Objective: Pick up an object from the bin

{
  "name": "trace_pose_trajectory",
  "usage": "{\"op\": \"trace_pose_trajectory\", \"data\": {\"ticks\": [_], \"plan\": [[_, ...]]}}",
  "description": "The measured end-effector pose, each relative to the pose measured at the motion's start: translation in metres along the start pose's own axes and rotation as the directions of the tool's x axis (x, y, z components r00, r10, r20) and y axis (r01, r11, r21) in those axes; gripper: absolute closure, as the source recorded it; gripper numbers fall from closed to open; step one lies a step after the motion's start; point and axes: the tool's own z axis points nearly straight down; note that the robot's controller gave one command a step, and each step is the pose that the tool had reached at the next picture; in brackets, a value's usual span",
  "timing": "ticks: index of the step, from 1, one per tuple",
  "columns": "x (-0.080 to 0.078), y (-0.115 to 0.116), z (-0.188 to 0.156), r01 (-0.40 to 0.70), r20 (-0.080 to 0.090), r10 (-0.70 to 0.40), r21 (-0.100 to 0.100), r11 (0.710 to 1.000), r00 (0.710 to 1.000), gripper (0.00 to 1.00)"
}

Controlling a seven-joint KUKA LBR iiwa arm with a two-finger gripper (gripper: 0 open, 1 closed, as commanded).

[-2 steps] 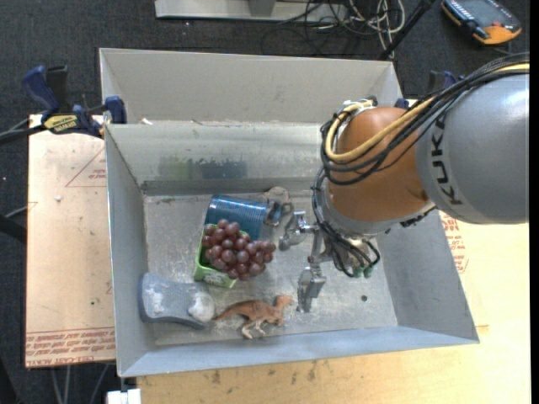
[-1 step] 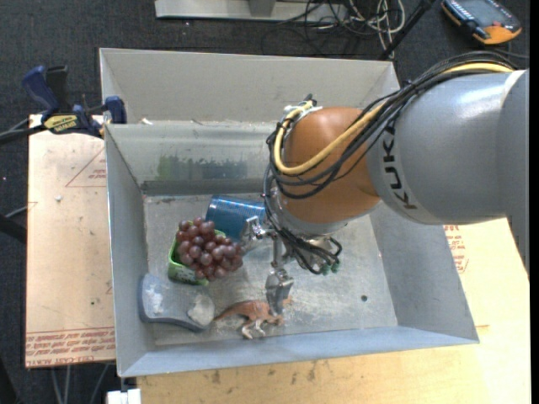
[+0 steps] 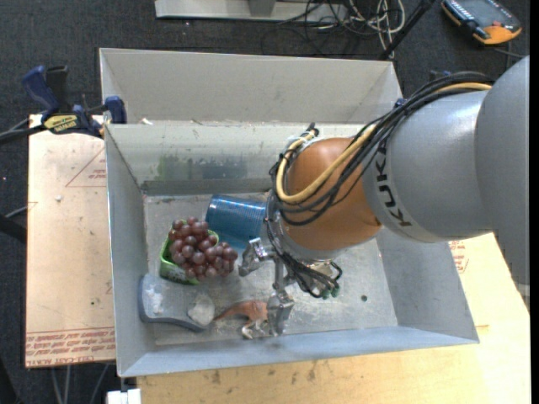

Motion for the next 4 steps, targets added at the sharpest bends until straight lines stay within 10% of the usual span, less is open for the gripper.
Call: {"op": "trace_pose_trajectory", "data": {"ticks": [1, 2, 4], "plan": [[-0.003, 0.020, 0.048, 0.290, 0.005, -0.290, 0.004, 0.957, 0.957, 0.00], [0.005, 0.007, 0.053, 0.290, 0.017, -0.290, 0.005, 0.957, 0.957, 1.00], [0.007, 0.007, 0.049, 0.290, 0.010, -0.290, 0.003, 0.957, 0.957, 1.00]]}}
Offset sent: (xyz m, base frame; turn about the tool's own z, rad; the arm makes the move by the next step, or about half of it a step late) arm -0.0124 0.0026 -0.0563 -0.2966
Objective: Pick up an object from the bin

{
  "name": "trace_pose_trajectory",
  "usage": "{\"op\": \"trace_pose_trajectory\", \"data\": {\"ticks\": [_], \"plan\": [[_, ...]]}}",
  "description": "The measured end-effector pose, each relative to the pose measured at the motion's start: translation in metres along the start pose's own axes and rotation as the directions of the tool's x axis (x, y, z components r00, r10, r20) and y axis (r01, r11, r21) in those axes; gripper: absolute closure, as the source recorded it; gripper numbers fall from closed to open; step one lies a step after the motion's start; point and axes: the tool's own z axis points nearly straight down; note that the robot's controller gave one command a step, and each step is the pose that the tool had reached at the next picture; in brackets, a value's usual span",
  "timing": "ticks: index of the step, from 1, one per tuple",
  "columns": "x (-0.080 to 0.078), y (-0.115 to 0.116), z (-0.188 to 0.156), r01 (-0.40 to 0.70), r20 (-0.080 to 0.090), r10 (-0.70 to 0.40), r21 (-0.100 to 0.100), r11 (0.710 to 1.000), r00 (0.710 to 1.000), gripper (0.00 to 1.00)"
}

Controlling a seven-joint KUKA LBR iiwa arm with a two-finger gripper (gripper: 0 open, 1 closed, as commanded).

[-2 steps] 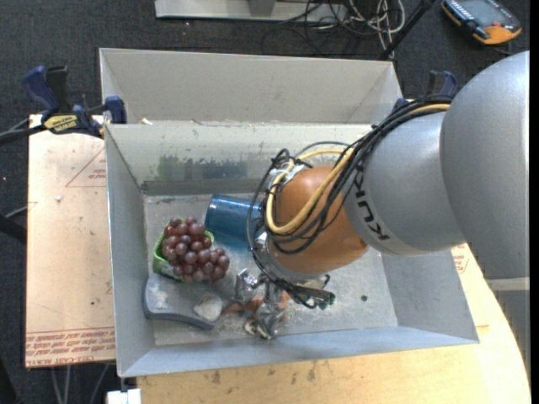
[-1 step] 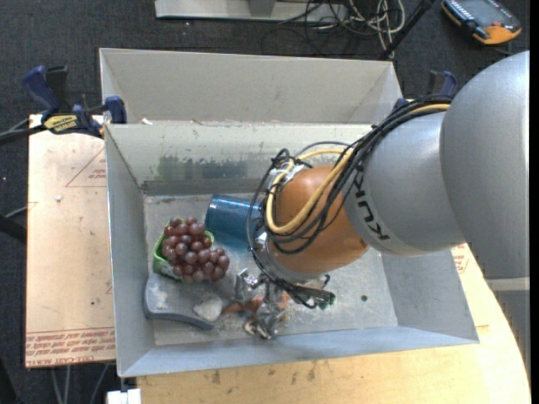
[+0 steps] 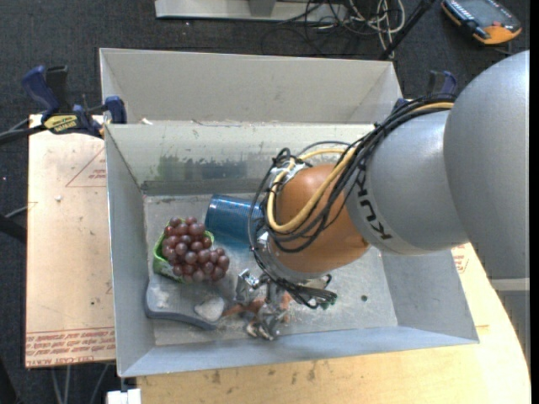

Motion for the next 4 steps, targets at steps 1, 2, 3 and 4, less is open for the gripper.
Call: {"op": "trace_pose_trajectory", "data": {"ticks": [1, 2, 3, 4], "plan": [[0.002, 0.001, -0.016, 0.000, -0.011, 0.000, -0.003, 1.000, 1.000, 1.00], [0.002, 0.001, -0.030, -0.001, -0.015, 0.001, -0.005, 1.000, 1.000, 1.00], [0.003, 0.001, -0.050, -0.001, -0.016, 0.001, -0.005, 1.000, 1.000, 1.00], [0.001, 0.001, -0.069, -0.002, -0.010, 0.002, -0.002, 1.000, 1.000, 1.00]]}}
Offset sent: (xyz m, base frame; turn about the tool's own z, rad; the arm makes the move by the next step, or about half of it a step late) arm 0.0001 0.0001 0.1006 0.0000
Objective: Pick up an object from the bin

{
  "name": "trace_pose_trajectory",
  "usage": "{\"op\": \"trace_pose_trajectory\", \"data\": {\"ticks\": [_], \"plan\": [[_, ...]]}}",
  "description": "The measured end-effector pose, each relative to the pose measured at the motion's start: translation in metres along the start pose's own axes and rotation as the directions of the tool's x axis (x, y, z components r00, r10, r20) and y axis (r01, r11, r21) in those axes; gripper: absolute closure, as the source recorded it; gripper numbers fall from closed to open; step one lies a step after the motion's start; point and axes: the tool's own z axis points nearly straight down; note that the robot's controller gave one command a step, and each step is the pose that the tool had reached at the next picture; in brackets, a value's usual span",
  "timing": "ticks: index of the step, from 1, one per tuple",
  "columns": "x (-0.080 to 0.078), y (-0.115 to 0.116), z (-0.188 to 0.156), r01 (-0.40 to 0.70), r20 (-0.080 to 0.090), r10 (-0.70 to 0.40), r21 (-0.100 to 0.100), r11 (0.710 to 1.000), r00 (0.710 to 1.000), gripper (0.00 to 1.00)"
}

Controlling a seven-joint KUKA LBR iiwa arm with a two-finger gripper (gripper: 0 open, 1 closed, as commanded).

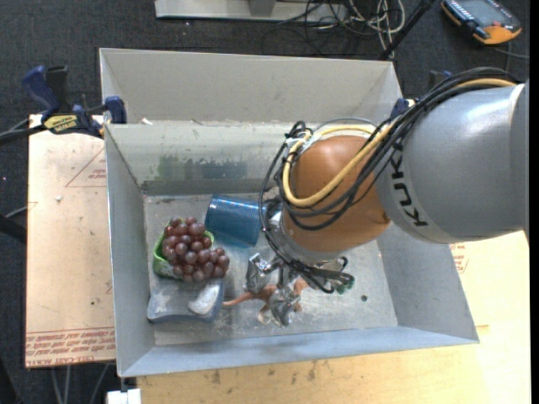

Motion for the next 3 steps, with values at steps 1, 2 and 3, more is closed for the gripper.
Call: {"op": "trace_pose_trajectory", "data": {"ticks": [1, 2, 3], "plan": [[-0.001, 0.000, -0.008, 0.000, 0.003, 0.000, 0.001, 1.000, 1.000, 1.00], [0.000, 0.000, -0.014, -0.001, -0.001, 0.001, 0.000, 1.000, 1.000, 1.00], [0.000, 0.001, -0.025, -0.001, -0.002, 0.001, -0.001, 1.000, 1.000, 1.00]]}}
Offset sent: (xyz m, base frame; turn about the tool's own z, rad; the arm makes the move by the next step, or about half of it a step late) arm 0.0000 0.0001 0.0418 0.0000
